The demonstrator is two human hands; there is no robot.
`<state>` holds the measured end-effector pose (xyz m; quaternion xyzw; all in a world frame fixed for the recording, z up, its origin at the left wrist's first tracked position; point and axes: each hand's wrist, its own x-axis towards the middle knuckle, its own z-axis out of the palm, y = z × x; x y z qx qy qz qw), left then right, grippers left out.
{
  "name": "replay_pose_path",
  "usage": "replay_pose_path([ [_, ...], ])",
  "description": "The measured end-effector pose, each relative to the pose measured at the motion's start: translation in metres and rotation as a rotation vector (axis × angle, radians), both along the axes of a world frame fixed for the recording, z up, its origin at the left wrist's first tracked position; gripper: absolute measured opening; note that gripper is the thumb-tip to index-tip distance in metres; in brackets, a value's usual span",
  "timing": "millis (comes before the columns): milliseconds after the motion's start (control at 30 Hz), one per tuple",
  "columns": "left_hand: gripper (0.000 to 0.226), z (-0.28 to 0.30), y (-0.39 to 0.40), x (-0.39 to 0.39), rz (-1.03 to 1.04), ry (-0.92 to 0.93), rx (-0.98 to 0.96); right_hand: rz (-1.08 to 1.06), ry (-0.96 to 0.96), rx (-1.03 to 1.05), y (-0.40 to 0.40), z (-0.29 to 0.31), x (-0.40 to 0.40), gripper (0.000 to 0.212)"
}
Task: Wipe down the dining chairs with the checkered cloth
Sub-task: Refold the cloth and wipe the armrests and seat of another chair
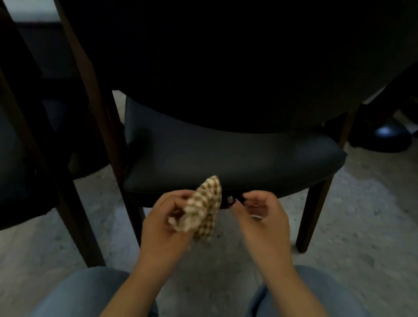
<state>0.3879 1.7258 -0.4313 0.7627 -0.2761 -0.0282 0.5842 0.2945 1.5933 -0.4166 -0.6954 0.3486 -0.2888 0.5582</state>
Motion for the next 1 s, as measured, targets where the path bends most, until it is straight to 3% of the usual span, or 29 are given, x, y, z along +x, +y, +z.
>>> replay_pose_path([
  [67, 0.014, -0.006, 0.000, -0.005, -0.091, -0.178, -0.016, 0.216, -0.091, 0.323, 0.002, 0.001, -0.001, 0.028],
  [133, 0.013, -0.013, 0.000, -0.009, -0.161, -0.217, 0.015, 0.411, -0.104, 0.534, 0.005, 0.004, -0.001, 0.038],
  [267, 0.042, -0.008, 0.003, -0.012, -0.356, -0.215, 0.146, 0.441, -0.070, 0.450, 0.003, 0.009, -0.003, 0.033],
  [400, 0.045, -0.001, 0.011, -0.009, -0.368, -0.020, -0.024, 0.324, -0.129, 0.554, -0.011, 0.021, -0.013, 0.031],
  [533, 0.051, 0.003, 0.014, -0.004, -0.363, 0.344, -0.137, 0.425, -0.222, 0.769, -0.016, 0.030, -0.021, 0.029],
  [733, 0.070, -0.002, 0.020, 0.004, -0.610, 0.613, -0.188, 0.541, -0.170, 0.754, -0.010, 0.032, -0.029, 0.030],
  [800, 0.063, -0.002, 0.017, 0.003, -0.596, 0.638, -0.189, 0.507, -0.156, 0.680, -0.008, 0.034, -0.031, 0.032],
  [867, 0.051, -0.002, 0.014, 0.000, -0.484, 0.604, -0.184, 0.327, -0.122, 0.555, -0.007, 0.031, -0.029, 0.028],
  [933, 0.041, -0.002, 0.013, -0.005, -0.378, 0.464, -0.159, 0.077, -0.040, 0.461, -0.007, 0.024, -0.026, 0.023],
  [1000, 0.043, -0.001, 0.013, -0.015, -0.404, 0.314, -0.108, -0.057, -0.008, 0.474, -0.008, 0.019, -0.025, 0.028],
])
